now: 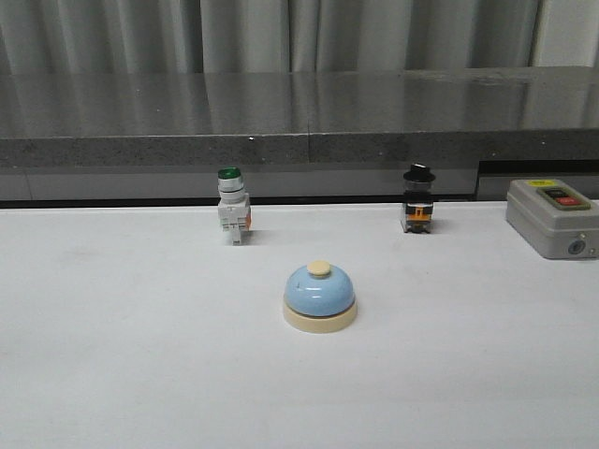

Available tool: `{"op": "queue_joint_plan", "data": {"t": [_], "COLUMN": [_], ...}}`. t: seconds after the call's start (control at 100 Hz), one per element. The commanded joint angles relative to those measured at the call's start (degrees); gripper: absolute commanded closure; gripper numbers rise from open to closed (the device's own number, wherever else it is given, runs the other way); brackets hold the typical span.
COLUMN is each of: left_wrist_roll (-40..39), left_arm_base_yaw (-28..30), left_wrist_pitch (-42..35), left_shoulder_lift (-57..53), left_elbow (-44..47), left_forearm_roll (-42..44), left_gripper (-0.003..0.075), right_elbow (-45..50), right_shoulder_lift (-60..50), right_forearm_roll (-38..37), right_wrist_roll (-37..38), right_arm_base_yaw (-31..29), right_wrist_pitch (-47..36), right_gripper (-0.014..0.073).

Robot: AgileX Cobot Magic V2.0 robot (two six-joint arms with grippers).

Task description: Place and press bell with both arms

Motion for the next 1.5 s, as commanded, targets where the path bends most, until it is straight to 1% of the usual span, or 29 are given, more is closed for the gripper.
{"op": "queue_joint_plan", "data": {"t": [0.0, 0.12, 0.29, 0.39, 0.44, 0.51, 0.52, 0.58, 0.78, 0.9, 1.0, 1.15, 1.31, 1.49], "left_wrist_roll": [-0.49, -0.49, -0.49, -0.49, -0.49, -0.49, -0.49, -0.49, -0.49, -0.49, -0.49, -0.49, -0.49, -0.49], "left_arm_base_yaw": [0.23, 0.23, 0.23, 0.23, 0.23, 0.23, 0.23, 0.23, 0.23, 0.23, 0.23, 0.23, 0.23, 0.23], "left_wrist_pitch": [-4.94, -4.94, -4.94, -4.94, -4.94, -4.94, -4.94, -4.94, -4.94, -4.94, -4.94, -4.94, -4.94, -4.94], "left_shoulder_lift": [-1.59, -1.59, -1.59, -1.59, -1.59, -1.59, -1.59, -1.59, -1.59, -1.59, -1.59, -1.59, -1.59, -1.59], "left_elbow": [2.45, 2.45, 2.45, 2.45, 2.45, 2.45, 2.45, 2.45, 2.45, 2.45, 2.45, 2.45, 2.45, 2.45], "left_forearm_roll": [-0.32, -0.32, -0.32, -0.32, -0.32, -0.32, -0.32, -0.32, -0.32, -0.32, -0.32, -0.32, -0.32, -0.32], "left_gripper": [0.0741, 0.0741, 0.0741, 0.0741, 0.0741, 0.0741, 0.0741, 0.0741, 0.0741, 0.0741, 0.0741, 0.0741, 0.0741, 0.0741], "right_elbow": [-0.8, -0.8, -1.66, -5.77, -8.54, -13.36, -13.89, -18.76, -34.49, -41.96, -44.88, -45.02, -45.14, -45.33], "right_shoulder_lift": [-1.03, -1.03, -1.03, -0.45, 0.54, 3.13, 3.79, 6.82, 18.99, 25.19, 28.97, 32.66, 37.56, 45.43], "right_forearm_roll": [-0.69, -0.69, -0.58, -0.58, -0.58, -0.58, -0.58, -0.58, -0.39, -0.04, 0.7, 4.39, 6.81, 8.03], "right_wrist_roll": [-0.88, -0.88, -0.82, -0.82, -0.82, -0.82, -0.82, -0.82, -0.82, -0.82, -0.82, -0.82, -0.88, -2.62], "right_arm_base_yaw": [-0.38, -0.38, -0.38, -0.38, -0.38, -0.38, -0.38, -0.38, -0.38, -0.38, -0.38, -0.38, 0.22, 3.8], "right_wrist_pitch": [-4.58, -5.17, -12.25, -11.22, -9.02, -3.66, -1.65, 3.07, 23.12, 31.52, 32.54, 31.73, 33.84, 34.78], "right_gripper": [0.0654, 0.0654, 0.0654, 0.0654, 0.0654, 0.0654, 0.0654, 0.0654, 0.0654, 0.0654, 0.0654, 0.0654, 0.0654, 0.0654]}}
